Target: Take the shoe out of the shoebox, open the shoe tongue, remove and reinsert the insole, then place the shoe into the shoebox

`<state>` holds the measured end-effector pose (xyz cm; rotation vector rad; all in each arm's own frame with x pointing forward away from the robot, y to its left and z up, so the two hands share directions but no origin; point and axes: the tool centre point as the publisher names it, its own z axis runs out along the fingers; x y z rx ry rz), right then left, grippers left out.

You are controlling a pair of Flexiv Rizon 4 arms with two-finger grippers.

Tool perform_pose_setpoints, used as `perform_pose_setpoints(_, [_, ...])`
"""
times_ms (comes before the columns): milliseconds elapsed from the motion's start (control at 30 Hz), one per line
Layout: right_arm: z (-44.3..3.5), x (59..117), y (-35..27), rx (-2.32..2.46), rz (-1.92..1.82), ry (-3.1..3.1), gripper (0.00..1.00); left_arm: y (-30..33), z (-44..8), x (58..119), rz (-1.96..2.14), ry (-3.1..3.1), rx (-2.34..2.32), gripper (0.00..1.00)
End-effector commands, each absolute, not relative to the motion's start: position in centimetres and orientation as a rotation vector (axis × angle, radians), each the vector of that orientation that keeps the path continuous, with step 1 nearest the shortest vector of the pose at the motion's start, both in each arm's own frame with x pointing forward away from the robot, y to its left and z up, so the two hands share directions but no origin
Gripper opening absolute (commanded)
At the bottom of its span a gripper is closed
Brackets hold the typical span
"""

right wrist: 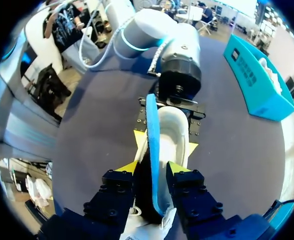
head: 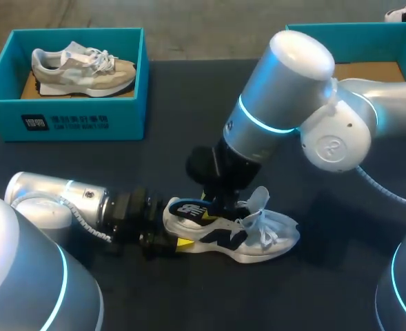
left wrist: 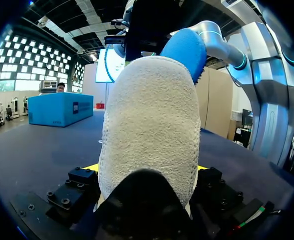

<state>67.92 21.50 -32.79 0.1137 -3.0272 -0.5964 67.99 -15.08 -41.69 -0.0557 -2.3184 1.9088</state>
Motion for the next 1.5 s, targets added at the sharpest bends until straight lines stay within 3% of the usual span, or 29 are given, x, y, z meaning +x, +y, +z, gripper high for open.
perform_pose_setpoints(33, [-32.6, 67.3, 20.4, 0.043, -0.620, -3.045, 0.34, -15.1, -41.6, 67.9, 1.907, -2.320, -0.055, 0.00])
perform_pose_setpoints(367, [-33.1, 67.2, 19.5, -0.074, -0.786, -2.986, 0.40, -15.1, -41.6, 67.9, 1.907, -2.320, -0.055, 0.00])
perform_pose_setpoints(833, [-34.2, 67.9, 20.9, -0.084, -0.851, -2.922, 0.33, -15.1, -41.6, 67.9, 1.907, -2.320, -0.055, 0.00])
perform_pose_setpoints(1500, [-33.5, 67.7, 22.5, -0.145, -0.803, -2.926, 0.33, -15.1, -41.6, 67.9, 1.907, -2.320, -0.055, 0.00])
